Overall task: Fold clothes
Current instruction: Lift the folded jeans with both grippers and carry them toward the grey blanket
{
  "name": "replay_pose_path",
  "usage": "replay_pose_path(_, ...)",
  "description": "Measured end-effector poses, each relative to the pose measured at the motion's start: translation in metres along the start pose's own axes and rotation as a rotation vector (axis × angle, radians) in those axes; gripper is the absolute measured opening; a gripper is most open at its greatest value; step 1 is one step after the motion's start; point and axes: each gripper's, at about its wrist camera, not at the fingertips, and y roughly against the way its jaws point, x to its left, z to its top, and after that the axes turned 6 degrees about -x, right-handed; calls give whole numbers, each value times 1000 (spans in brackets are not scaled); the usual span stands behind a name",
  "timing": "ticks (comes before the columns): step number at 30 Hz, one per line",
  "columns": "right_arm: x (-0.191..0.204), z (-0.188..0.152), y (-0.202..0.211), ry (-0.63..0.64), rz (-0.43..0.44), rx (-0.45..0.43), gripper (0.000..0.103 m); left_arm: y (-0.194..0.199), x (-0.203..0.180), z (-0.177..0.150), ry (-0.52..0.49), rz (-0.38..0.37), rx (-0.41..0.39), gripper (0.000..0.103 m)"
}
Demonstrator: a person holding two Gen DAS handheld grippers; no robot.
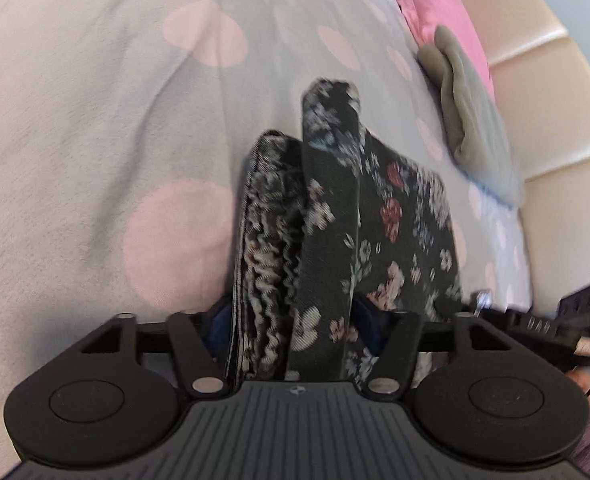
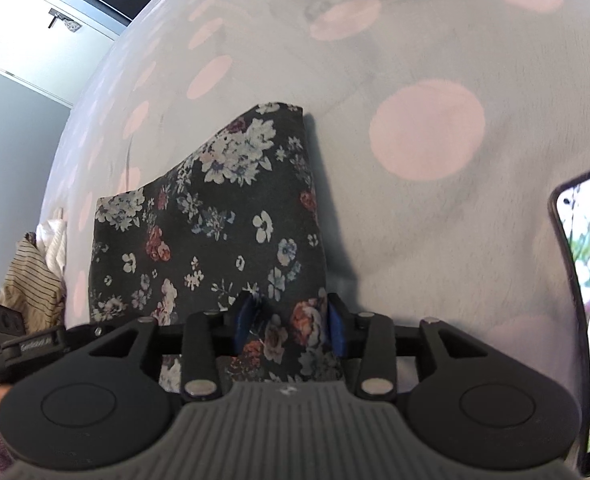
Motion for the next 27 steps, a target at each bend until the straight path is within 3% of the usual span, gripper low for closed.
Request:
replay_pose_path(3,-3,-3,0,-20,24,-2,36,-2,6,0,29,-38,-13,40)
replay_pose_path(9,0,-4,9,-25,58,-41,20,7,1,0,11,-44,-33,30)
replay_pose_path(19,2,8,39,8,154,-117,16,25,-19,1,13,-60,-93,24)
replay_pose_path(27,-3,44,80,-51,220,-174,15,30,-65,24,39,-185,-191,23)
